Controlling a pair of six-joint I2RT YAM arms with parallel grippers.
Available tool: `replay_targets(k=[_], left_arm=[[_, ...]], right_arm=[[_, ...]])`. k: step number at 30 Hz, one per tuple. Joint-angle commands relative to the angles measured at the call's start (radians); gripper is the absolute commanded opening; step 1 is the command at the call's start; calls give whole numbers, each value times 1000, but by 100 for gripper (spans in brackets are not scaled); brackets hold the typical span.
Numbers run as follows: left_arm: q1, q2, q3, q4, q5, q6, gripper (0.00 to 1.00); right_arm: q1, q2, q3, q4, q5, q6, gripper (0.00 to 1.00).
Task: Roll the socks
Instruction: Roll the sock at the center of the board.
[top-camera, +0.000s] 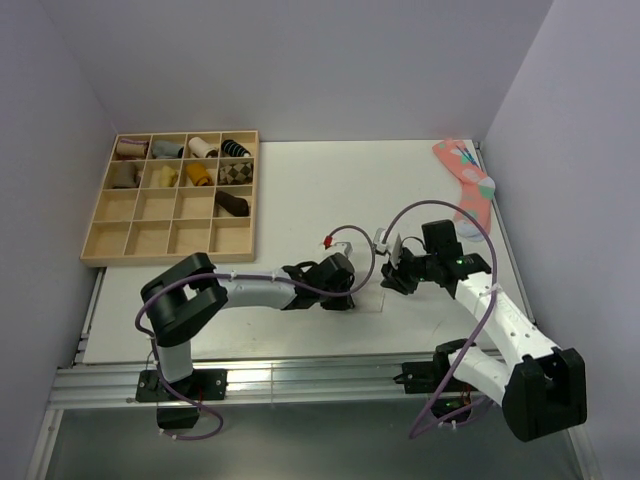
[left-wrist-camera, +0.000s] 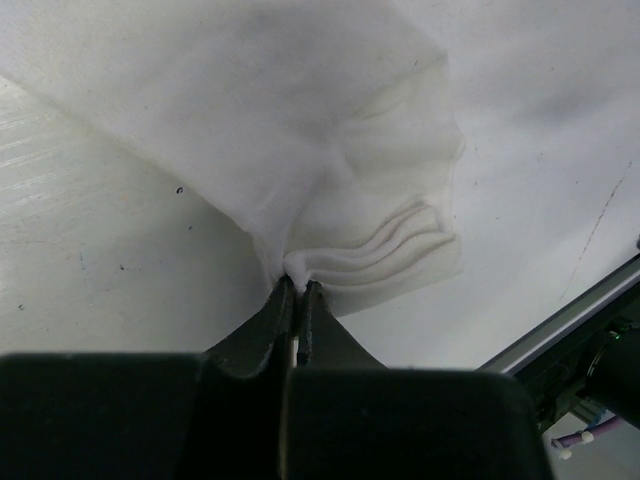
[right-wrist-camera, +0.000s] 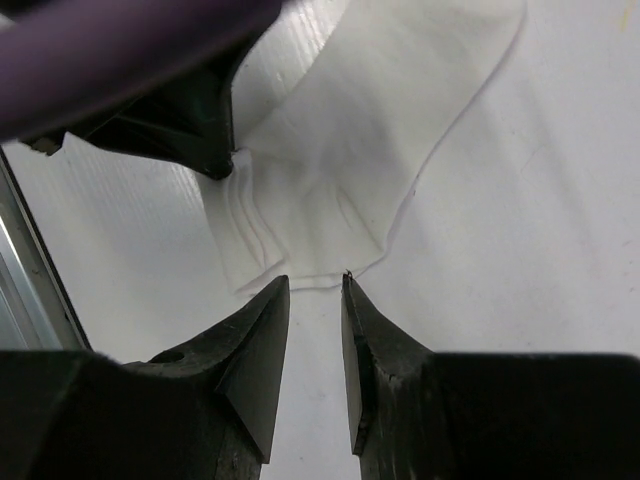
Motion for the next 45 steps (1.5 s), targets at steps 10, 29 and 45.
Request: replay_targets(k=[10, 29, 45], left_arm=[[36, 66, 51, -111, 100, -11, 0], [85, 166, 181, -194, 177, 16, 0], [101, 155, 172, -186, 198, 33, 0]], right_arm=[[54, -27, -45, -115, -94, -292, 37], [227, 31, -138, 57, 93, -303, 32], [284, 100, -135, 78, 242, -296, 32]])
